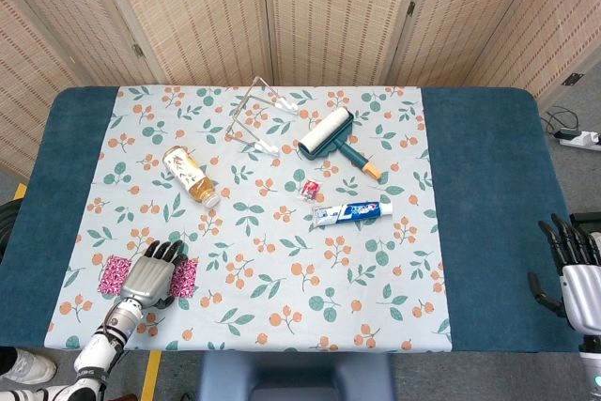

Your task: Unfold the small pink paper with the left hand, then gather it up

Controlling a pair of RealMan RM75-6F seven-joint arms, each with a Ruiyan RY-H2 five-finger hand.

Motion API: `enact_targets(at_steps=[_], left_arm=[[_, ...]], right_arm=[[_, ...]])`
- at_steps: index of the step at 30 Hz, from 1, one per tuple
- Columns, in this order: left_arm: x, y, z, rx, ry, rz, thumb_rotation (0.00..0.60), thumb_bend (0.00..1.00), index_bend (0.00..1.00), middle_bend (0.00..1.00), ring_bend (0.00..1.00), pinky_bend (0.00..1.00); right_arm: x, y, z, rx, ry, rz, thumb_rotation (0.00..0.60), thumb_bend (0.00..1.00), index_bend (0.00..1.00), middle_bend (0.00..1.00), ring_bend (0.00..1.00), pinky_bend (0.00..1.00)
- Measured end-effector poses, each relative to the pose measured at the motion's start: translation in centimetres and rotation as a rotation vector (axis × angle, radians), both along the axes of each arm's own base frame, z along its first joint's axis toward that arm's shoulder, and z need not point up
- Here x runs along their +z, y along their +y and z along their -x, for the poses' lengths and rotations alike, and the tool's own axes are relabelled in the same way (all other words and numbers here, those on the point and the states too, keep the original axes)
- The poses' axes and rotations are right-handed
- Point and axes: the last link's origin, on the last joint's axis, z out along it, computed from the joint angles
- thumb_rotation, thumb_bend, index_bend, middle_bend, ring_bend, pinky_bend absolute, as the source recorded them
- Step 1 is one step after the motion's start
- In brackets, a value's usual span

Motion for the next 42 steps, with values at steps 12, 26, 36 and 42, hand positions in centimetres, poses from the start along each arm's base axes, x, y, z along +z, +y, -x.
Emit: enact_targets(at_steps=[12, 26, 36, 42], left_arm=[[3.0, -0.6, 0.3, -0.067, -0.007, -0.07, 0.598, 0.3, 0.2, 0.0, 0.0, 0.0], [7.6, -0.6, 6.4, -0.093, 0.053, -0.125, 0.598, 0.3, 0.2, 0.0, 0.0, 0.0], [9.2, -0.7, 10.2, -0.083, 0.07, -0.109, 0.599, 0.3, 0.2, 0.0, 0.0, 0.0], [8.9, -1.1, 11.8, -0.069, 0.095, -0.08, 0.599, 0.3, 0.2, 0.0, 0.0, 0.0]], right_arm=[[0.3, 0.1, -0.1, 0.0, 0.001, 0.007, 0.6, 0.46, 0.0, 0.0, 0.0, 0.0], [0.3, 0.0, -0.9, 0.012, 0.007, 0.009, 0.6, 0.46, 0.0, 0.0, 0.0, 0.0], [0.1, 0.2, -1.5, 0.019, 0.009, 0.005, 0.6, 0.46, 0.0, 0.0, 0.0, 0.0], [-0.1, 0.2, -1.6, 0.022, 0.008, 0.004, 0.6, 0.46, 0.0, 0.0, 0.0, 0.0]])
